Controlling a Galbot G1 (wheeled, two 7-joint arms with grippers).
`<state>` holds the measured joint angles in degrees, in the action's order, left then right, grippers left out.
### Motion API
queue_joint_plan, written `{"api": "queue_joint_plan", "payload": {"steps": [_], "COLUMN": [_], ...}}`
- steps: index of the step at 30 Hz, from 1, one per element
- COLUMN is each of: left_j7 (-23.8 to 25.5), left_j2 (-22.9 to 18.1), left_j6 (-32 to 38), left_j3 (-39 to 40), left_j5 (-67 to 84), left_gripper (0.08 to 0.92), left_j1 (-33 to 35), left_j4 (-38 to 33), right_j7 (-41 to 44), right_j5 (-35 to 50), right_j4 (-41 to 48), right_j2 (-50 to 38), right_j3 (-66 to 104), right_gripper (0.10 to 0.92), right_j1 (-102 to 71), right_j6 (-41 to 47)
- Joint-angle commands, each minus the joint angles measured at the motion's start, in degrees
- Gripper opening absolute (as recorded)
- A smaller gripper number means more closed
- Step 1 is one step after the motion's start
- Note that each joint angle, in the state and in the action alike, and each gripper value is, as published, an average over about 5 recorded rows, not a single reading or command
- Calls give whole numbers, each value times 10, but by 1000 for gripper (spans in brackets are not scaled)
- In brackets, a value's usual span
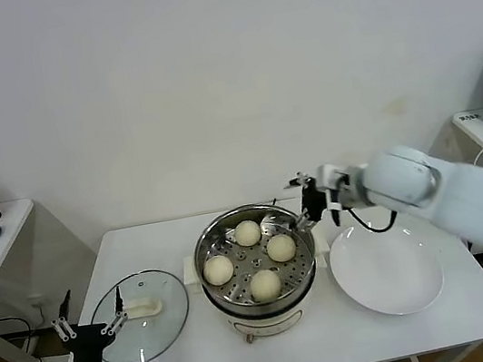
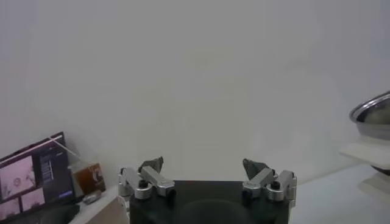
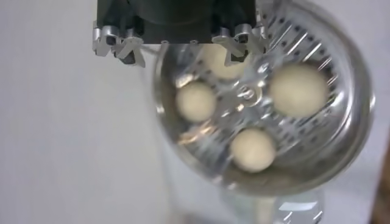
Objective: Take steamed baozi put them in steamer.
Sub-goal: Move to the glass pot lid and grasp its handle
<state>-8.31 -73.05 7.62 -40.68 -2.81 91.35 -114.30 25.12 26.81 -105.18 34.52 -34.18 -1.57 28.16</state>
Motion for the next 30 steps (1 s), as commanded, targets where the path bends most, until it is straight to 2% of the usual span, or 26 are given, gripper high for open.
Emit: {"api": "queue_joint_plan", "payload": {"steps": [1, 6, 12, 18, 25, 30], "left_j7": [6, 13, 8, -14, -40, -48], "left_j2": [-4, -4, 1, 15, 48, 82], "left_j6": [9, 25, 43, 47, 55, 69], "left_j3": [9, 22, 33, 20, -21, -4], "left_j5": [0, -7, -62, -228, -568, -712], "left_gripper": [823, 823, 823, 823, 823, 823], "left_j1": [-2, 1, 3, 10, 30, 3], "left_j4": [3, 6, 18, 43, 89, 152], "right_j7": [-151, -83, -45, -66, -118, -134], "right_j5": [-130, -211, -223, -201, -202, -203], "right_j4": [-56, -22, -30, -40, -56, -55], "right_j2": [88, 312, 442, 484, 509, 519], "right_j3": [607, 763, 850, 888, 899, 901], "right_gripper": [823, 823, 823, 823, 823, 823], "right_j1": [-729, -800, -826, -871, -915, -932], "right_j6": [-251, -389, -464, -473, -462, -464]}}
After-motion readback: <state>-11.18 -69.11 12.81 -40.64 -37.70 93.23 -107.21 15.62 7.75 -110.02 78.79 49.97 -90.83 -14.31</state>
